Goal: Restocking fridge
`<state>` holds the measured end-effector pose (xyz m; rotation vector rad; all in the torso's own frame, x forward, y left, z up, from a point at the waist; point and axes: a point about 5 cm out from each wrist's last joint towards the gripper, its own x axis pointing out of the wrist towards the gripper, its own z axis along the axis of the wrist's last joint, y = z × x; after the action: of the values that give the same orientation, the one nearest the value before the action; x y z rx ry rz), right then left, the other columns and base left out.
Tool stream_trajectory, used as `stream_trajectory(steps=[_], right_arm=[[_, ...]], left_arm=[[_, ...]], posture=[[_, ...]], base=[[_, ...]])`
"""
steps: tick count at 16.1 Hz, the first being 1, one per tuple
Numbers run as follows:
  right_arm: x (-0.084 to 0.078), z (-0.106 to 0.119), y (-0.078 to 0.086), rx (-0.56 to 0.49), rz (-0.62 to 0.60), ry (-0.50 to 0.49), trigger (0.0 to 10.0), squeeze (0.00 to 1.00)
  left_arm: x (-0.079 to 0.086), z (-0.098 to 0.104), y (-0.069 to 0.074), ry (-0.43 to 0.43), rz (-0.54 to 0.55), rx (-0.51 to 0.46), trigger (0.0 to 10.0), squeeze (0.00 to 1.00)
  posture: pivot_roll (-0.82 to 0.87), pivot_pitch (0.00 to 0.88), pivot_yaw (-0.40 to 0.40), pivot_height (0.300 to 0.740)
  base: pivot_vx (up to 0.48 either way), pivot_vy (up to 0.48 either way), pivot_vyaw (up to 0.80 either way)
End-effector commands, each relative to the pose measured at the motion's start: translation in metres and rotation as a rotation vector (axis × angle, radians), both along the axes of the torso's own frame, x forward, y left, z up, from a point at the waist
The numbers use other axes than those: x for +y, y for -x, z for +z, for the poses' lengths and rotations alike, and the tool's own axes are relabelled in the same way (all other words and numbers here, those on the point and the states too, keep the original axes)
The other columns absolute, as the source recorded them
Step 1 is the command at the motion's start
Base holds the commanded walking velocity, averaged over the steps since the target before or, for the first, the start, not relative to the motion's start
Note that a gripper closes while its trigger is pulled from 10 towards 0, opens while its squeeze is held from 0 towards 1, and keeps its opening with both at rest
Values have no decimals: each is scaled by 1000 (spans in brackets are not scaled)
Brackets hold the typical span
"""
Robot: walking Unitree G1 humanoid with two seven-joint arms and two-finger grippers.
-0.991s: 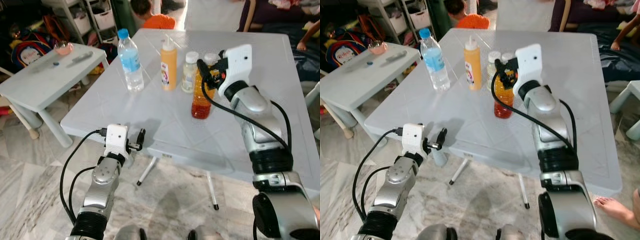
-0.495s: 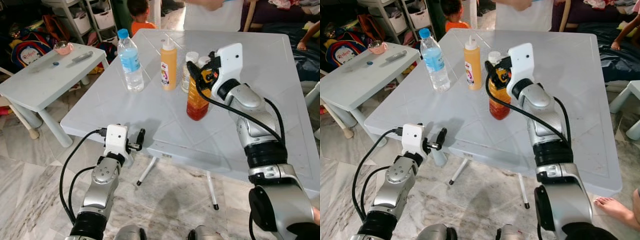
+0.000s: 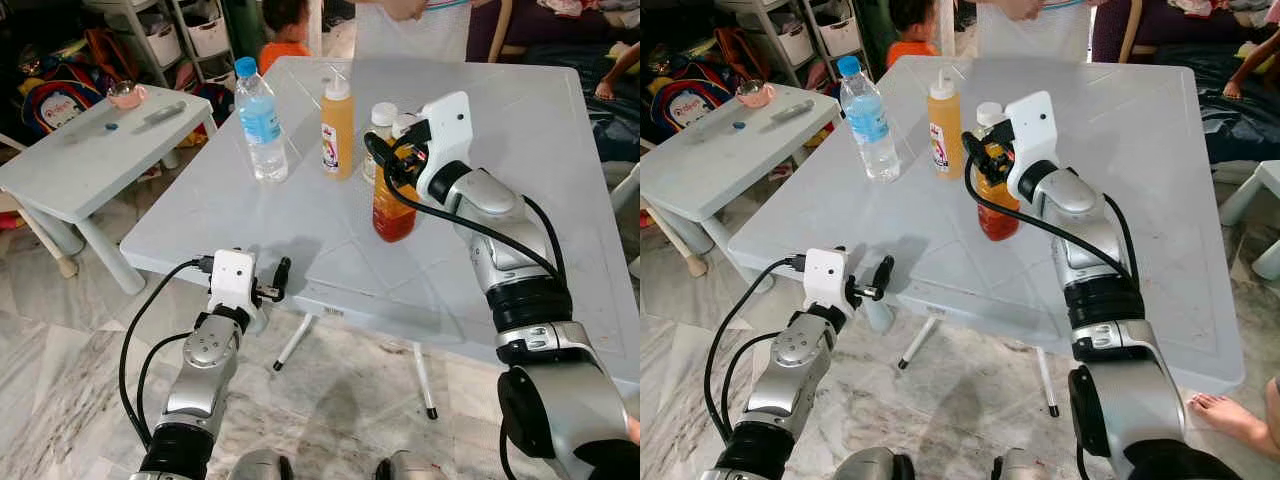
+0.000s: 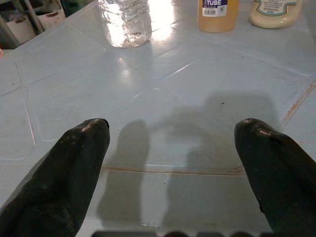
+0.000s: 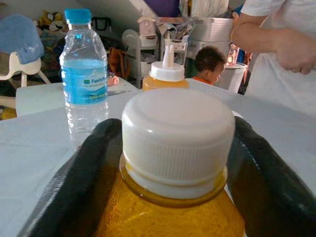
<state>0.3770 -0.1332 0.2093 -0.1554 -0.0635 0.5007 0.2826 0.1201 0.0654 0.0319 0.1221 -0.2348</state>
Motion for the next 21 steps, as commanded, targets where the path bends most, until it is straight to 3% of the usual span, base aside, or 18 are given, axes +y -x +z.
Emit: stream_trajectory(steps=[1,11,12,13,15,16,17,19,20,21], right_arm=[[9,1,-1,3,41,37,0,0],[8,13,4,-93,42,126,0,0],[8,10,5,-96,37,144,5608,0],[6,11,4,-112,8,145,10000,0],[3,19,4,-130,-21,128,10000,0],[1,21,4,-133,-34,116,10000,533],[-1,23,6,-143,-53,112,10000,875],[-2,29,11,-159,-58,91,10000,827],[-2,33,15,-167,-61,81,10000,1000],[-2,33,17,-169,-63,80,10000,1000]], left_arm=[[3,-1,0,-19,4,4,10000,0],[0,2,-5,-15,2,-5,10000,0],[1,1,-5,-16,4,-4,10000,0],[1,1,-4,-16,5,-3,10000,0],[-1,0,-3,-18,-4,-4,10000,0],[-2,0,-3,-17,-6,-5,10000,0],[-2,1,-3,-18,-9,-7,10000,0],[-2,2,-4,-18,-11,-9,10000,0],[-2,2,-5,-19,-11,-9,10000,0],[-2,1,-4,-19,-13,-9,10000,0]], posture=[[-79,0,102,740],[-80,0,94,740],[-82,0,98,740],[-82,0,98,740],[-86,0,103,740],[-86,0,103,740],[-86,0,101,740],[-91,0,104,740],[-91,0,104,740],[-91,0,104,740]], base=[[0,0,0],[0,0,0],[0,0,0],[0,0,0],[0,0,0],[0,0,0],[0,0,0],[0,0,0],[0,0,0],[0,0,0]])
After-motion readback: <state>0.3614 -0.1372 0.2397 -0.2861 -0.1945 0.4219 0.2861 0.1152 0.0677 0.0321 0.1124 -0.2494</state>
